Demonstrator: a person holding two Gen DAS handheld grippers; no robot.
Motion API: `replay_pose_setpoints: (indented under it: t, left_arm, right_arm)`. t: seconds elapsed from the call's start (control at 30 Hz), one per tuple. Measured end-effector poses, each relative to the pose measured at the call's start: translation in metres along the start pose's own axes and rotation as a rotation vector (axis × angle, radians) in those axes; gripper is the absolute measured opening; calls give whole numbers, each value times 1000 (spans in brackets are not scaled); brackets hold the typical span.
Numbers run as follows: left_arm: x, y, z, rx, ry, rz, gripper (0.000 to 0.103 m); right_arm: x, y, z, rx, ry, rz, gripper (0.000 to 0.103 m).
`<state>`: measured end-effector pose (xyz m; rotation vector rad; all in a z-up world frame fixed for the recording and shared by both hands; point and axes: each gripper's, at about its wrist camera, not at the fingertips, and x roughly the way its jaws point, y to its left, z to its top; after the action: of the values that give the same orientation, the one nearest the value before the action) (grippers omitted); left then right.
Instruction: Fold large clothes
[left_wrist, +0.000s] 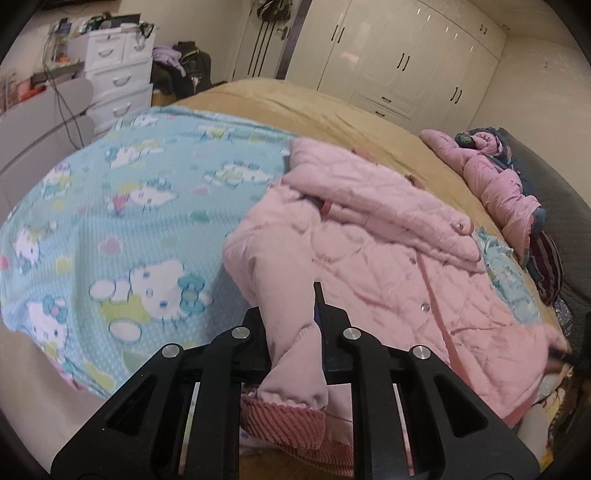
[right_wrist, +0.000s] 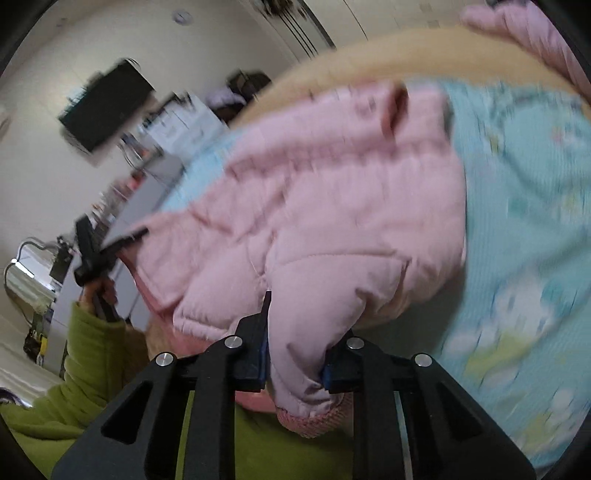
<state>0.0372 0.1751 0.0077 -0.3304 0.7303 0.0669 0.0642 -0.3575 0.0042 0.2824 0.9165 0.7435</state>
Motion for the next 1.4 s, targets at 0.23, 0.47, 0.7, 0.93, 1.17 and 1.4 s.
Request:
replay_pose_setpoints:
  t: [0.23,0.47,0.7,0.93,1.17,1.4]
  left_arm:
    - [-4,-8,33,1,-51,-13,9]
    - [0,-22,64,9,-105,-13,9]
    - [2,-38,92,20,-155,-21,9]
    - [11,-52,122,30,-189,-37,9]
    - [31,-55,146,9,-203,-36,9]
    - [53,-59,157,21,-216,-11,10]
  right_arm:
    - [-6,-14,45,71,-122,40,19]
    - [-9,-20,84,72,-241,61,19]
    - [-14,-34,106,92,-313,44,18]
    - [-12,-51,123,133,-375,31,18]
    - [3,-73,148,192,-414,-6,18]
    - [19,-87,167,214,-416,-39,18]
